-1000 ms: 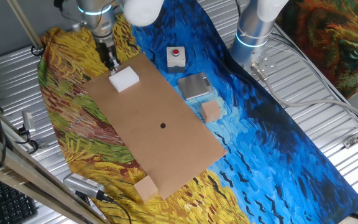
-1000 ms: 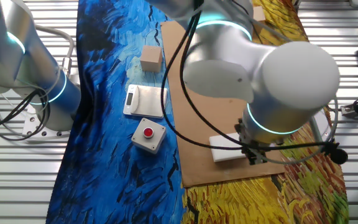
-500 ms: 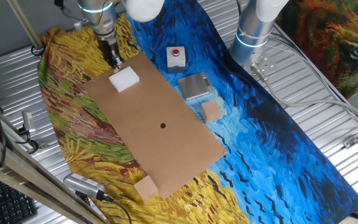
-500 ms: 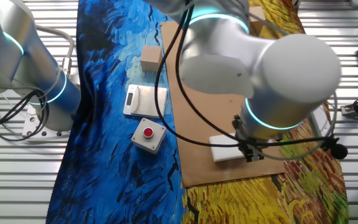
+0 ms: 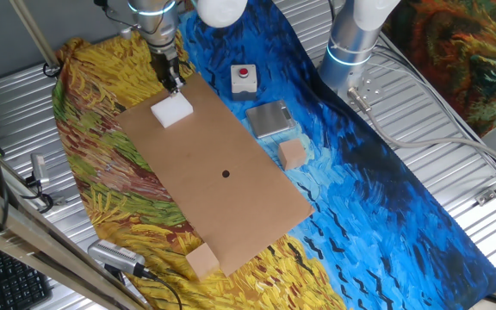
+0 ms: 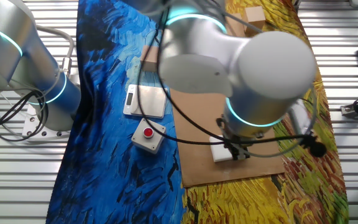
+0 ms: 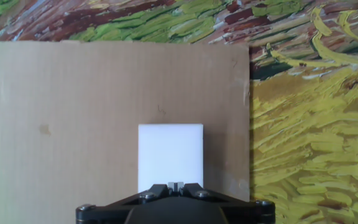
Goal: Clean the tabletop with a sponge
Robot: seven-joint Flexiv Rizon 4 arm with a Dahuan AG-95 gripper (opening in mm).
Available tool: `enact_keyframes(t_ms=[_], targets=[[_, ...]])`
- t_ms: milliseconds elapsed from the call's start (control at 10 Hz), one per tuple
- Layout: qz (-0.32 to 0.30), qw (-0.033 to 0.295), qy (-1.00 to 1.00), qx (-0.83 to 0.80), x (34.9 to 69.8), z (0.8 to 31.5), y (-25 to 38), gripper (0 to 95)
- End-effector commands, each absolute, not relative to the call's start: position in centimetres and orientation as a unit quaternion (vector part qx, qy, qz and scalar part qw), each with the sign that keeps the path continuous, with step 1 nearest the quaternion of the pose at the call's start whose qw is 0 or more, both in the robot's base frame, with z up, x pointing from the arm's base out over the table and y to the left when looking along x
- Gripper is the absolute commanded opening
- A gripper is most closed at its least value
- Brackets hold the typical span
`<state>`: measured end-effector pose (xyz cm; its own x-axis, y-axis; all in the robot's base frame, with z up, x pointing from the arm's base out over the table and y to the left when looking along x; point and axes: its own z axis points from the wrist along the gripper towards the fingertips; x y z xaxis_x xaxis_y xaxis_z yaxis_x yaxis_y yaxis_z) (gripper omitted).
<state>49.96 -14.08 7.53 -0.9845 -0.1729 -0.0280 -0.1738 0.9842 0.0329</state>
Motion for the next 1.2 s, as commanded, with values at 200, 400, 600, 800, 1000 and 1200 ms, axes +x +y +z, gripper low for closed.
enact_keyframes(t_ms=[200,400,600,800,1000,1200], targets=[[0.014,0.016,0.996,-0.084,50.02,7.69,-13.92,0.0],[0.014,0.016,0.997,-0.081,50.1,7.57,-13.76,0.0],[0.012,0.016,0.997,-0.08,50.1,7.53,-13.76,0.0],[0.011,0.016,0.997,-0.08,50.1,7.53,-13.75,0.0],[0.011,0.017,0.997,-0.079,50.11,7.51,-13.73,0.0],[0.01,0.017,0.997,-0.078,50.12,7.5,-13.71,0.0]])
